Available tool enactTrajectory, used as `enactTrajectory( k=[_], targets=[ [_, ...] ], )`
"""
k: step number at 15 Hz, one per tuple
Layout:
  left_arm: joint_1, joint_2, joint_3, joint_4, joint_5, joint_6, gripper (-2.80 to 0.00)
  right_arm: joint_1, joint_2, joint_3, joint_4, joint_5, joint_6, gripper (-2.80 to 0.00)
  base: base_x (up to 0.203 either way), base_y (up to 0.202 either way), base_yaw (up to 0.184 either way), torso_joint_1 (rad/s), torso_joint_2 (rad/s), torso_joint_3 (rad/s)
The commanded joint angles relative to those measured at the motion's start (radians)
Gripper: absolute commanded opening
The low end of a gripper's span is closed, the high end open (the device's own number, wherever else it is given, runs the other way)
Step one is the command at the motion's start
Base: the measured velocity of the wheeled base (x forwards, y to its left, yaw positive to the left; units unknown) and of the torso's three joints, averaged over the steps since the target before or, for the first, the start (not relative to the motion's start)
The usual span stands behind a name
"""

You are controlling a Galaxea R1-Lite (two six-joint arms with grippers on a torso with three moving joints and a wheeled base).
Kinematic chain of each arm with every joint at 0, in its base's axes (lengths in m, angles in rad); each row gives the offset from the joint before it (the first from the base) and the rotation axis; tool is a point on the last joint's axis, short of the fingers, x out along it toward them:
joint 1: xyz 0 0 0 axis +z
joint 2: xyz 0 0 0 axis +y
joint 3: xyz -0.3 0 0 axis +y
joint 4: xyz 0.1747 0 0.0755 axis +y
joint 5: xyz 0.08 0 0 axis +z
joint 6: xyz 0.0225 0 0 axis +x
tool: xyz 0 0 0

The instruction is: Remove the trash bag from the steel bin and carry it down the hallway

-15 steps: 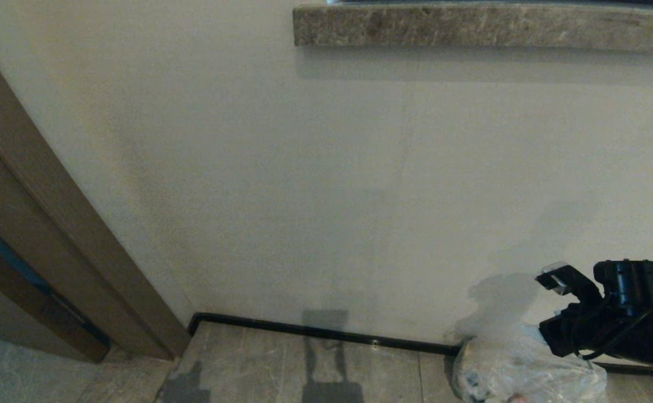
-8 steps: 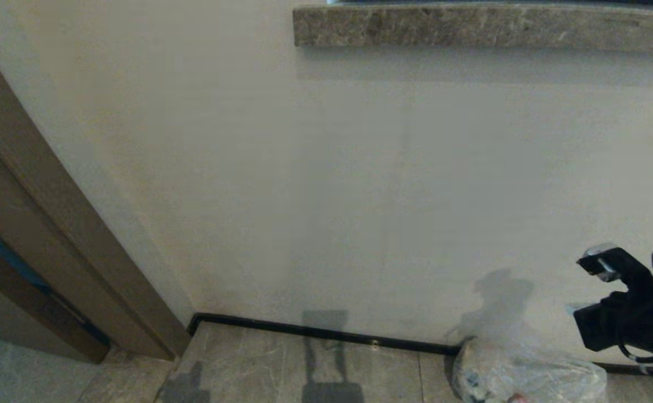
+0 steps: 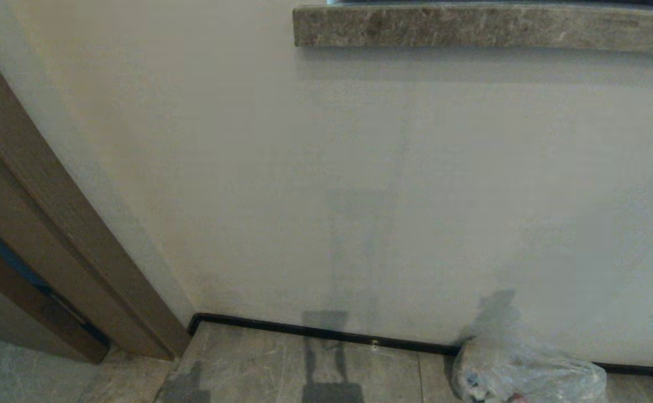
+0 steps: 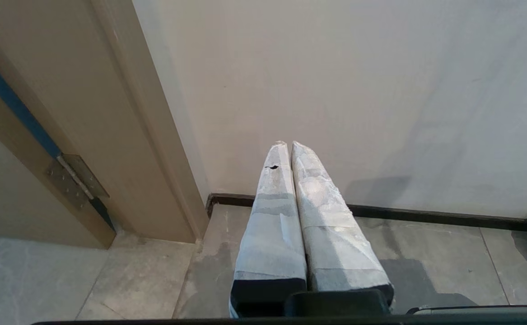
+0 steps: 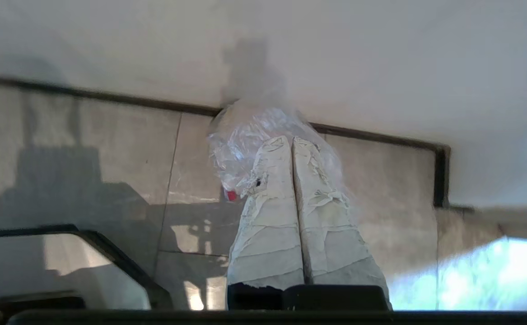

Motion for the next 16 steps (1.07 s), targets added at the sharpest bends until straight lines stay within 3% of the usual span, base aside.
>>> enactTrajectory(
  k=[1,4,7,10,16],
  targets=[
    [0.0,0.0,0.012,0.0,0.001,0.0,-2.8,0.006,-0.23,-0.023,0.149,-0.009,0.025,-2.8,0.0,0.0,0.0,0.0,0.0,0.0],
    [0.0,0.0,0.011,0.0,0.001,0.0,-2.8,0.066,-0.453,-0.051,0.402,-0.023,0.133,-2.8,0.0,0.0,0.0,0.0,0.0,0.0],
    [0.0,0.0,0.012,0.0,0.001,0.0,-2.8,0.089,-0.637,-0.013,0.453,-0.007,0.186,-2.8,0.0,0.0,0.0,0.0,0.0,0.0],
    [0.0,0.0,0.012,0.0,0.001,0.0,-2.8,0.112,-0.765,0.106,0.392,-0.006,0.194,-2.8,0.0,0.0,0.0,0.0,0.0,0.0],
    [0.0,0.0,0.012,0.0,0.001,0.0,-2.8,0.107,-0.964,0.283,0.22,0.054,0.132,-2.8,0.0,0.0,0.0,0.0,0.0,0.0]
  ],
)
